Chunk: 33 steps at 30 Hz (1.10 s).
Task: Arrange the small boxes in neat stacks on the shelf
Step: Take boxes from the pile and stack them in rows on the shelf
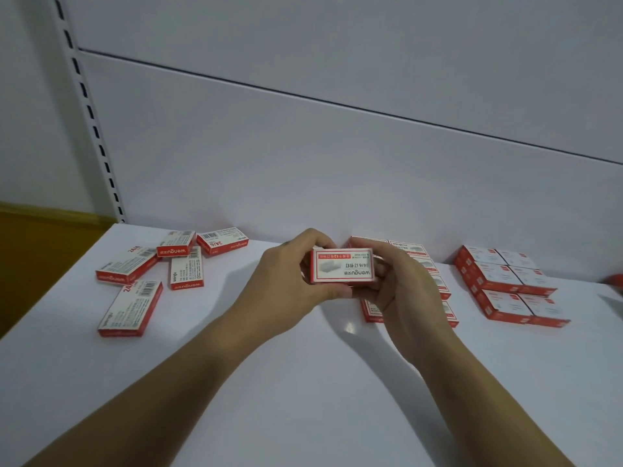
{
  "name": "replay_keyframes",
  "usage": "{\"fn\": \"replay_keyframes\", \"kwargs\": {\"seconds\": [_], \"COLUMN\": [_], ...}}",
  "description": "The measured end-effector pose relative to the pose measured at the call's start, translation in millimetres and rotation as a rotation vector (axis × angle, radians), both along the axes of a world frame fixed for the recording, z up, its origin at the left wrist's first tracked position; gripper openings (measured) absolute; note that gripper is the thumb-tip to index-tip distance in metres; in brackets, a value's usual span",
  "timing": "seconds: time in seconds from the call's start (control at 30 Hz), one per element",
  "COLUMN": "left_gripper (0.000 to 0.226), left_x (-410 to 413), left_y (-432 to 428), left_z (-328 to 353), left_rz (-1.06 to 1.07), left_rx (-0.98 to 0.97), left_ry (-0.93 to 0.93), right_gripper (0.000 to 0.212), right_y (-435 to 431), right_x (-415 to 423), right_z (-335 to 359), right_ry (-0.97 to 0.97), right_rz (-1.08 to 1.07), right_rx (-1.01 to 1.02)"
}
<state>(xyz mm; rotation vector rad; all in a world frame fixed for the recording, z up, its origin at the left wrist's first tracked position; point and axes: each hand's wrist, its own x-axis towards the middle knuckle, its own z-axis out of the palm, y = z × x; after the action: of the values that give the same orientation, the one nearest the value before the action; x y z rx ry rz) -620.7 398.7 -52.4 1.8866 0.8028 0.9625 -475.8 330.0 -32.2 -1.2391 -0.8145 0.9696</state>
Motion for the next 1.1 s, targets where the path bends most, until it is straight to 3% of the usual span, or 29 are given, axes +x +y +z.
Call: {"fn": "replay_keyframes", "kwargs": {"seconds": [0.13,0.27,0.33,0.4,0.47,0.63,0.9,1.1], "left_gripper": [0.049,0.054,0.048,0.043,0.039,0.069,0.042,0.033], "left_x": [2,5,6,6,6,6,8,10], "left_y": [-4,-4,-4,-4,-7,-10,-4,-7], "left_z": [4,3,4,4,4,1,1,5], "left_rz": [-0.009,-0.034,-0.079,-0.123,-0.162,-0.177,-0.062,0.056], "left_rx": [-0.11,-0.207,-0.225,-0.232,-0.224,-0.152,-0.2,-0.169], "left_ry": [-0.106,-0.243,-0.288,-0.315,-0.291,-0.13,-0.292,-0.338], "right_gripper": [0.012,0.013,0.021,0.043,0.049,0.035,0.014,0.041], "right_y": [-1,-5,-7,-7,-7,-7,-4,-6], "right_x": [3,10,15,20,20,5,9,16], "right_z": [0,7,9,7,6,5,7,18], "right_ry": [-0.166,-0.139,-0.164,-0.233,-0.254,-0.171,-0.187,-0.301], "right_rz": [-0.054,0.033,0.115,0.207,0.262,0.154,-0.068,-0.017], "right_rx": [0.029,0.0,-0.01,-0.017,0.026,0.082,0.02,0.045]}}
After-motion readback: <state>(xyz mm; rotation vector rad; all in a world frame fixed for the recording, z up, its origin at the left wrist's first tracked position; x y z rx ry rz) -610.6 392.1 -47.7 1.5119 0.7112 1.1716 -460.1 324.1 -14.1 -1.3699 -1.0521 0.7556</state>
